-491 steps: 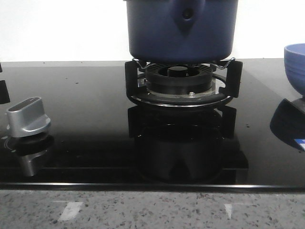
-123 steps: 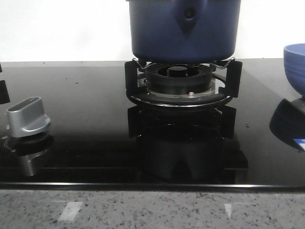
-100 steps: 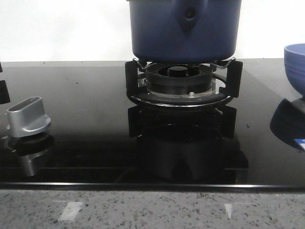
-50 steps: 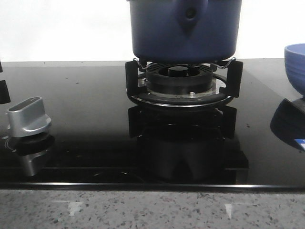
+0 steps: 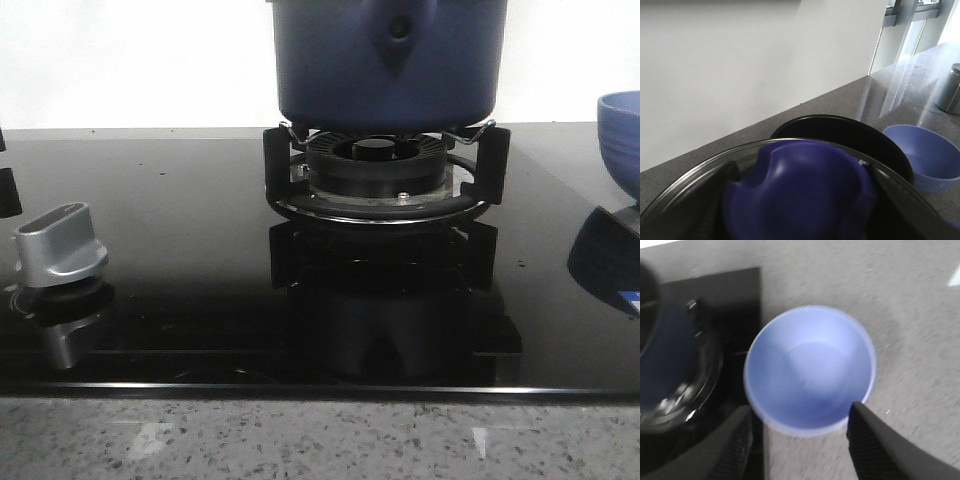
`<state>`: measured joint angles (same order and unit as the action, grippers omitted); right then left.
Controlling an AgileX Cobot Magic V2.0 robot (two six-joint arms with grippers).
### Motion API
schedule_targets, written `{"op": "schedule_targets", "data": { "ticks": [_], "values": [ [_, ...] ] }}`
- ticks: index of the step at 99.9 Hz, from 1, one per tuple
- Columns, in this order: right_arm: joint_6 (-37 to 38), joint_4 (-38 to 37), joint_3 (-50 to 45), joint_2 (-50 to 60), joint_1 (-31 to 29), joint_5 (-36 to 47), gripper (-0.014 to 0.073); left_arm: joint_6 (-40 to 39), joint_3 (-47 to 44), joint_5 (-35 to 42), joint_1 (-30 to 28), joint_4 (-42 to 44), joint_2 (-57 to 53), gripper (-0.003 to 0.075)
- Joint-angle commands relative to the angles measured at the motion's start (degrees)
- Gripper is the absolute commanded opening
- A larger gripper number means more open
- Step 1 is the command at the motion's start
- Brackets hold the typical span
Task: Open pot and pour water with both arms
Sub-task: 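Reach the right gripper to the light blue bowl rim and grasp it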
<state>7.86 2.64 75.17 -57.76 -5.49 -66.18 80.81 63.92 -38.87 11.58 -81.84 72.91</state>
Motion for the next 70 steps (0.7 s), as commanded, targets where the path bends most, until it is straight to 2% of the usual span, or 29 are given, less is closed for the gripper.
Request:
{"op": "schedule_targets", "data": {
  "ticks": [1,17,37,70],
  "values": [
    [0.1,-1.4,5.8,-3.5,-3.1,1.4,0.0384,-0.1,1.8,0.3,-0.2,-5.0,-2.2,0.0317],
    [2.5,-1.3,6.2,-10.0,-7.2,1.6,0.0384,-0.1,1.8,0.3,-0.2,-5.0,-2.2,0.0317],
    [2.8,0.2,1.6,-15.4,-7.2,1.5,0.0384,-0.1,1.8,0.3,-0.2,-5.0,-2.2,0.0317],
    [2.8,0.9,-4.2,-18.2,-7.7,3.3,0.0383,-0.1,1.8,0.3,-0.2,-6.7,-2.2,0.0317]
  ]
}}
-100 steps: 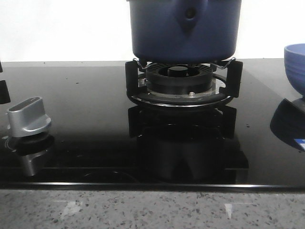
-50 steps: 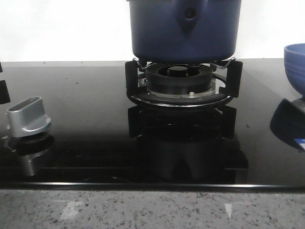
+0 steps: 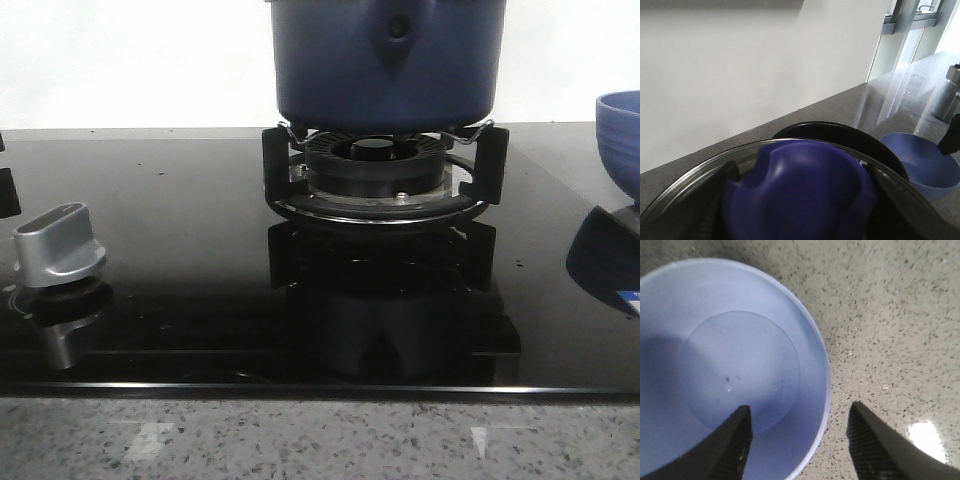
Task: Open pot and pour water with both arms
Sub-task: 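Reach the right gripper to the light blue bowl rim and grasp it, then lift the bowl with the right gripper and carry it over the pot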
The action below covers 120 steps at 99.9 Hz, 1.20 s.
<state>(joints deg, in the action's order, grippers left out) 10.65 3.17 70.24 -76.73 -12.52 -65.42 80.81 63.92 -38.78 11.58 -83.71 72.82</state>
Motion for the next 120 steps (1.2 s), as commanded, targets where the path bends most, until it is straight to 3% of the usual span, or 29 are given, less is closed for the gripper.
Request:
{"op": "schedule_targets", "data": {
  "ticks": [1,39,95,110,120],
  "values": [
    [0.0,0.5,0.6,0.8,-0.8,2.6,0.0383,-0.1,1.8,0.2,-0.2,-4.8,-2.1,0.0317],
    [0.0,6.6,-4.1,-0.9,-4.6,5.3,0.0368,-0.1,1.8,0.2,-0.2,-4.8,-2.1,0.0317],
    [-0.2,9.8,-8.5,-0.9,-4.6,9.2,0.0090,-0.1,1.8,0.2,-0.2,-5.3,-2.1,0.0316],
    [-1.6,10.0,-8.5,-0.9,-4.6,9.0,-0.0074,-0.1,1.8,0.2,-0.2,-5.5,-2.1,0.0316],
    [-1.6,10.0,-7.9,-0.5,-4.6,8.7,-0.0073,-0.1,1.8,0.2,-0.2,-5.6,-2.1,0.0316]
  ]
}}
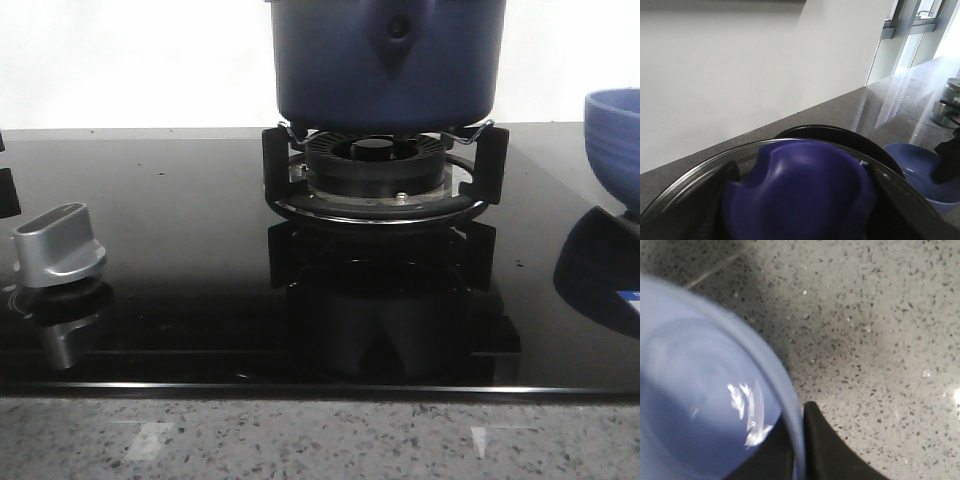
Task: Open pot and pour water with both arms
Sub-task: 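Lift the bowl with the right gripper and carry it over the pot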
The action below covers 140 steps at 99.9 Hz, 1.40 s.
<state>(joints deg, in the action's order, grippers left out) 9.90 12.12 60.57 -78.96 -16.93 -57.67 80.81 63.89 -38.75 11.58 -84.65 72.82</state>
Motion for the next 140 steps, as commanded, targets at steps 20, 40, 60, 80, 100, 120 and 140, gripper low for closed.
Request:
{"op": "schedule_targets", "data": {
  "ticks": [20,40,60,80,100,120,140],
  "values": [
    [-0.8,1.0,6.0,3.8,-0.2,-0.1,-0.0073,-0.1,1.8,0.1,-0.2,-4.8,-2.1,0.0316],
    [-2.8,1.7,15.3,4.2,1.3,-5.5,-0.0073,-0.1,1.8,0.1,-0.2,-5.6,-2.1,0.0316],
    [-2.8,1.7,26.0,3.6,6.4,-7.9,-0.0072,-0.1,1.8,0.1,-0.2,-5.6,-2.1,0.0316],
    [-2.7,2.5,36.0,0.3,9.7,-12.6,-0.0064,-0.1,1.8,0.1,-0.2,-5.6,-2.1,0.0316],
    [-2.0,3.1,43.7,-3.2,14.4,-13.4,-0.0064,-0.1,1.8,0.1,-0.2,-5.6,-2.1,0.0316],
    [-2.0,3.1,46.5,-7.0,20.1,-12.2,-0.0064,-0.1,1.8,0.1,-0.2,-5.6,-2.1,0.0316],
    [-2.0,2.8,46.5,-8.8,24.5,-5.4,-0.0064,-0.1,1.8,0.1,-0.2,-5.6,-2.1,0.0316]
  ]
}}
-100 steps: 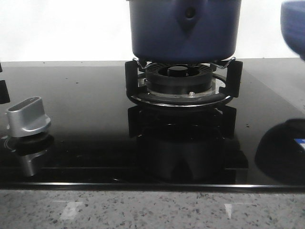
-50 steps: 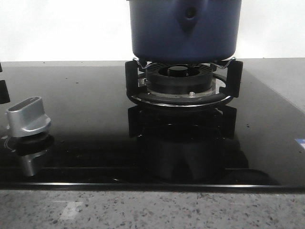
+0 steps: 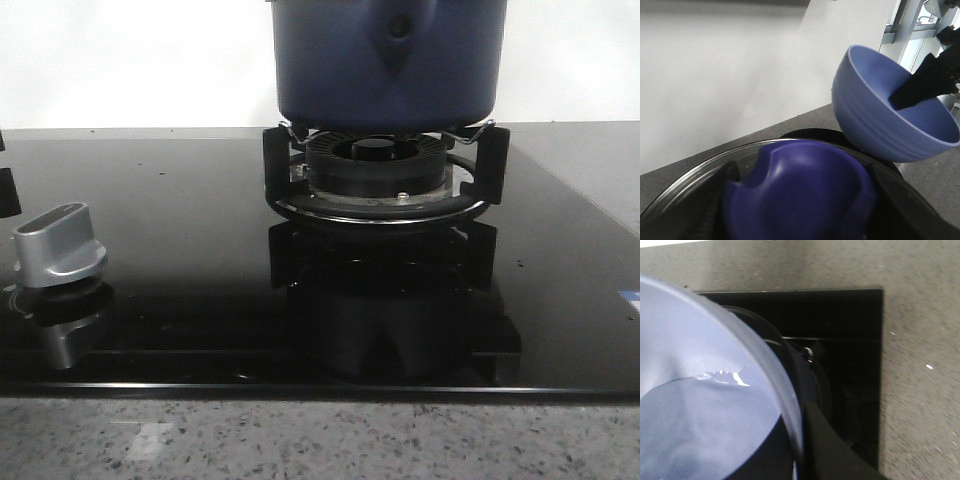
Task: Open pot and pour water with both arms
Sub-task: 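Lift the bowl with the right gripper and carry it over the pot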
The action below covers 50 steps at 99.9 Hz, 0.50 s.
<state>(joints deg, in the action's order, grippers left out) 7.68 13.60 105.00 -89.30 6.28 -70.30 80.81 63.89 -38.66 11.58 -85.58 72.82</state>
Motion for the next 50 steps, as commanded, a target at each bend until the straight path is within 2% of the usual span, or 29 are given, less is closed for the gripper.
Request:
{"op": "schedule_targets", "data": {
  "ticks": [1,19,50],
  "values": [
    [0.2,1.3,2.1,1.5,1.3,7.5,-0.0064,-0.1,1.8,0.0,-0.2,-4.7,-2.1,0.0316],
    [0.2,-1.6,2.1,1.0,3.4,13.4,-0.0064,-0.1,1.8,0.0,-0.2,-4.7,-2.1,0.0316],
    [0.3,-13.6,2.1,0.2,7.9,17.3,-0.0062,-0.1,1.8,0.0,-0.2,-4.7,-2.1,0.0316]
  ]
}}
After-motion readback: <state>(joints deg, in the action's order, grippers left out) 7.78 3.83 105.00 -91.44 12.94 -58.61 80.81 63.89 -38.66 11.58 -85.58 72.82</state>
